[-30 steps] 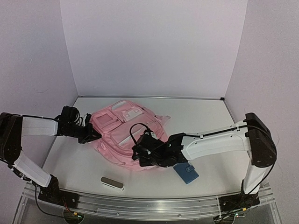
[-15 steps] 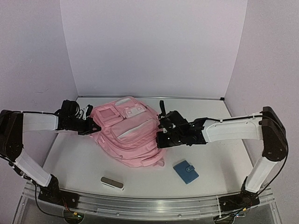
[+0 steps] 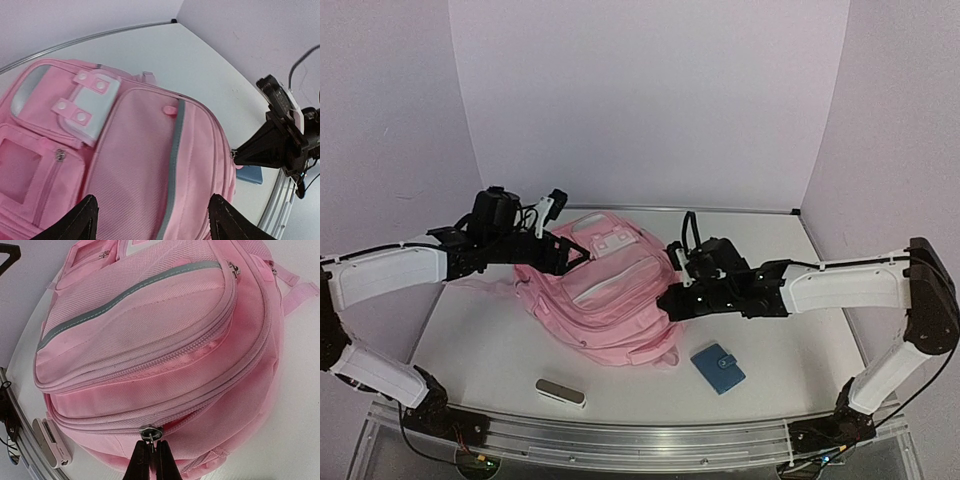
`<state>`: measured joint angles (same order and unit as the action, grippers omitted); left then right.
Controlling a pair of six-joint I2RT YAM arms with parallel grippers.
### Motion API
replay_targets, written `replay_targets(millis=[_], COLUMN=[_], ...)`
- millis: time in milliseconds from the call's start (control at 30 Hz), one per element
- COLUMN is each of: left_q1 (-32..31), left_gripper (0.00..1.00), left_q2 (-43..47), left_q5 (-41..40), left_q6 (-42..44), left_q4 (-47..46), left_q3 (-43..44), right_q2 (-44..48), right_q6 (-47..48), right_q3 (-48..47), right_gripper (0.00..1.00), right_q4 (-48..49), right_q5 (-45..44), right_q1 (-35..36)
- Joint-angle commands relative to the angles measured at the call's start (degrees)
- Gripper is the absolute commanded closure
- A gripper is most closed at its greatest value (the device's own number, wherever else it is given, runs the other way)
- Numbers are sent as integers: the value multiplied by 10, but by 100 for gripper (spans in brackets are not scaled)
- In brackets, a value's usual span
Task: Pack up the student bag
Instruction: Zip the student bag at the center of the board.
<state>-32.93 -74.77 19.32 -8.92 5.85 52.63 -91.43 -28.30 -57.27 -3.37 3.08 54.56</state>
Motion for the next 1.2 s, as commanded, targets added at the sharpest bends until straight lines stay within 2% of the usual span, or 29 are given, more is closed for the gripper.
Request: replay_targets(millis=[0,200,333,467,567,733,800,933,1167], left_q1=[-85,-180,-201,-223,-234,-248,-252,-254,-260], left_gripper=[24,18,16,18,28,62,77,99,100], left_q2=[-63,-154,-205,-236,-258,-269,-262,-239,-171], left_q5=[-42,-102,-167,-221,-267,-296,-286,-281,-242], left_q6=[33,88,117,143,155,173,180,184,189], left_q4=[6,30,55,63,63,52,43,35,40], left_q3=[60,134,175,201,216,221,212,182,116], right_q2=[39,52,65,79,86,96,97,98,116], right_q6=[-4,-14,-23,-29,-33,-45,-49,-69,-60], right_q3=[9,18,28,38,41,41,40,24,27], right_gripper=[100,100,100,100,100,100,100,100,100], right_q4=[52,56,55,54,54,47,26,-63,-111], right_q5=[15,7,5,1,-5,-6,-28,-121,-157], right_q1=[0,1,0,1,1,1,1,0,-31])
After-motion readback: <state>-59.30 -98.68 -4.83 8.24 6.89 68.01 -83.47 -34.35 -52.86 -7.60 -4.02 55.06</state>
